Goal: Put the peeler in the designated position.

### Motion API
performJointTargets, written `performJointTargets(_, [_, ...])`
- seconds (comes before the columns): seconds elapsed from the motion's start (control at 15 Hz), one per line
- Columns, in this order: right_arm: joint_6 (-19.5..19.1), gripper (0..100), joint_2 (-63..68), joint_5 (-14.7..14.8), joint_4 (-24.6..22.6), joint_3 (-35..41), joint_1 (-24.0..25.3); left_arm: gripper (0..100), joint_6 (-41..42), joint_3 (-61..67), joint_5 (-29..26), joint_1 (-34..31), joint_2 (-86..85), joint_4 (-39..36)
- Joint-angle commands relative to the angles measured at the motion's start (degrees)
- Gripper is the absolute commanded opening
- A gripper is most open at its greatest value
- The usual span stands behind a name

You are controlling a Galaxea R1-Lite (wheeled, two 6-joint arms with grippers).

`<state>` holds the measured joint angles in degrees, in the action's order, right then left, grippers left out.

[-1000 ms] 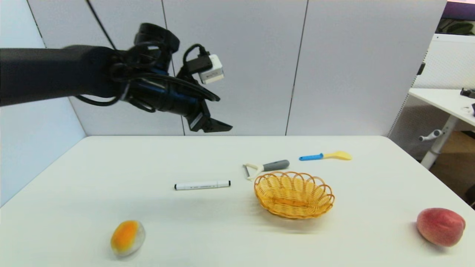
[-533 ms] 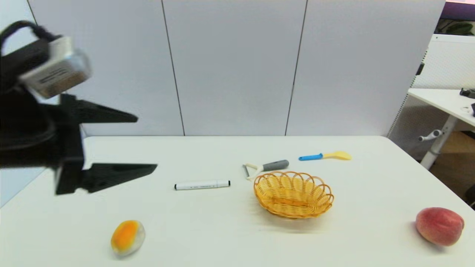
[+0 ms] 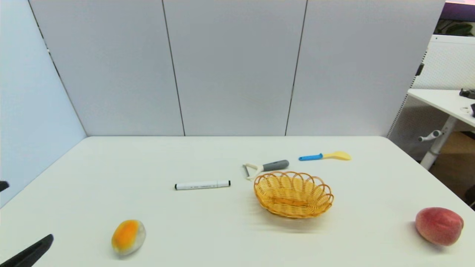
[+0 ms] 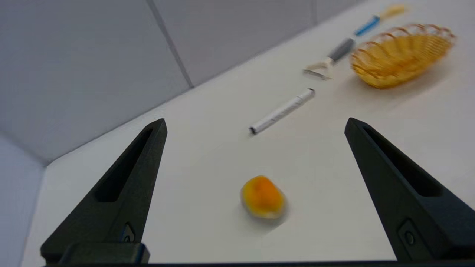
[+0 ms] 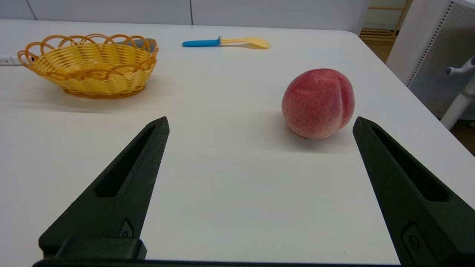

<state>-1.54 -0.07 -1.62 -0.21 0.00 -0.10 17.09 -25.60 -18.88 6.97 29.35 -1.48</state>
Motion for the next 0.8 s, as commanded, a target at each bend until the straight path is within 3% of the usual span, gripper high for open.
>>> performJointTargets(0.07, [0.0, 100, 0.1, 0.0, -0.1, 0.0, -0.1, 100, -6.6, 11.7, 0.9, -7.1, -17.5, -1.8])
performJointTargets(0.33, [0.0, 100, 0.1, 0.0, -0.1, 0.0, 0.0, 100, -10.3, 23.0, 11.2, -7.3, -29.4, -2.0])
performJointTargets(0.6, [0.0, 100, 0.1, -0.1, -0.1, 0.0, 0.0, 100, -14.1, 25.7, 20.0, -7.3, -29.4, 0.6])
performJointTargets(0.8, [0.0, 100, 0.1, 0.0, -0.1, 0.0, 0.0, 100, -18.1, 25.6, 20.5, -7.3, -29.4, 1.4])
